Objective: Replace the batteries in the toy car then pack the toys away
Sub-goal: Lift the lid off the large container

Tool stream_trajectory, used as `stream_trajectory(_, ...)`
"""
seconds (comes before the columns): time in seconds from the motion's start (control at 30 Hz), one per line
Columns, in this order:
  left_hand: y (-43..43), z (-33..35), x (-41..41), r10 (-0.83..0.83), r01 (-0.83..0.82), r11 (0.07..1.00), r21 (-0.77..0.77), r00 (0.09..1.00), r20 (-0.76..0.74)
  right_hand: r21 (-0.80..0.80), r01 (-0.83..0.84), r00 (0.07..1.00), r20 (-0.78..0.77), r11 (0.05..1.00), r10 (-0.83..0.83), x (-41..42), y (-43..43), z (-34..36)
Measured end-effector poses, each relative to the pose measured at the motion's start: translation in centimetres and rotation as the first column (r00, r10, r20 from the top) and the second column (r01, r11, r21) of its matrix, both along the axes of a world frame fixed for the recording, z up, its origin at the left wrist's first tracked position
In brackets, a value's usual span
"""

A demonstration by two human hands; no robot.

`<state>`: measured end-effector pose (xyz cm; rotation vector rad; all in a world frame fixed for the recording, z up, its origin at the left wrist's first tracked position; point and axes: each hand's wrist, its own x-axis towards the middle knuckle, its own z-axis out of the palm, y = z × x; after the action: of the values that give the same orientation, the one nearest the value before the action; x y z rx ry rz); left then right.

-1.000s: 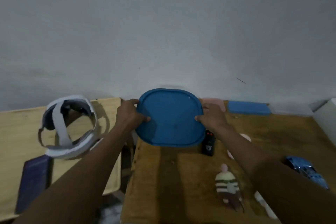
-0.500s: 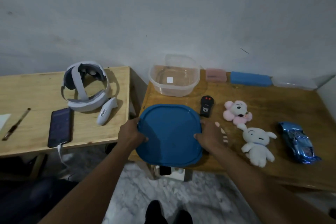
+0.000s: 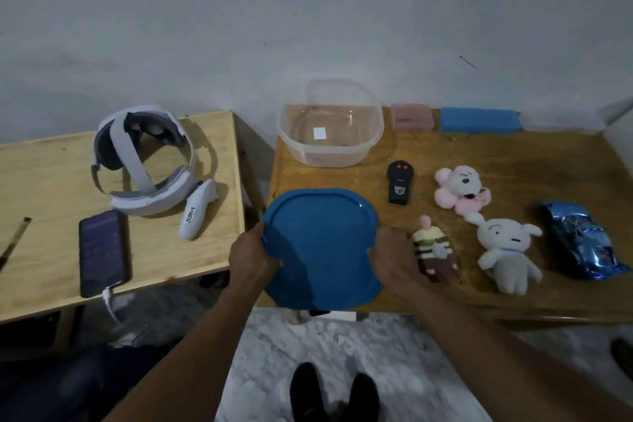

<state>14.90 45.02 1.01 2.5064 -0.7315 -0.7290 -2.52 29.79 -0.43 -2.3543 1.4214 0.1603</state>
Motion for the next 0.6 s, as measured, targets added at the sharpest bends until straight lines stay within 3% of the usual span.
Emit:
stream_trajectory(0.17,-0.9,-0.8,1.0,-0.068,0.068,0.997,0.023,0.997,0.022,-0.024,0.011,1.0,0.007,1.0,-0.011,0.3,0.0,-0.6)
stream_trajectory(0.33,-1.1,-0.7,1.0,-0.117,0.109,0.988,0.112,0.991,0.061,-0.077,-0.034,0.994,-0.104,0.996,0.026,0.6,0.5,0.4)
stream_trajectory(0.43,-1.9,1.0,0.1,-0.127,0.125,0.992,0.022,0.98,0.155,-0.102,-0.037,0.999,-0.038,0.994,0.034,0.9,0.0,2.0)
stream_trajectory(0.6,-7.1,5.1,-2.5,-0.302,0.369,0.908,-0.199,0.905,0.299,-0.181,0.025,0.993,0.117,0.983,-0.004,-0.1,-3.2,6.4)
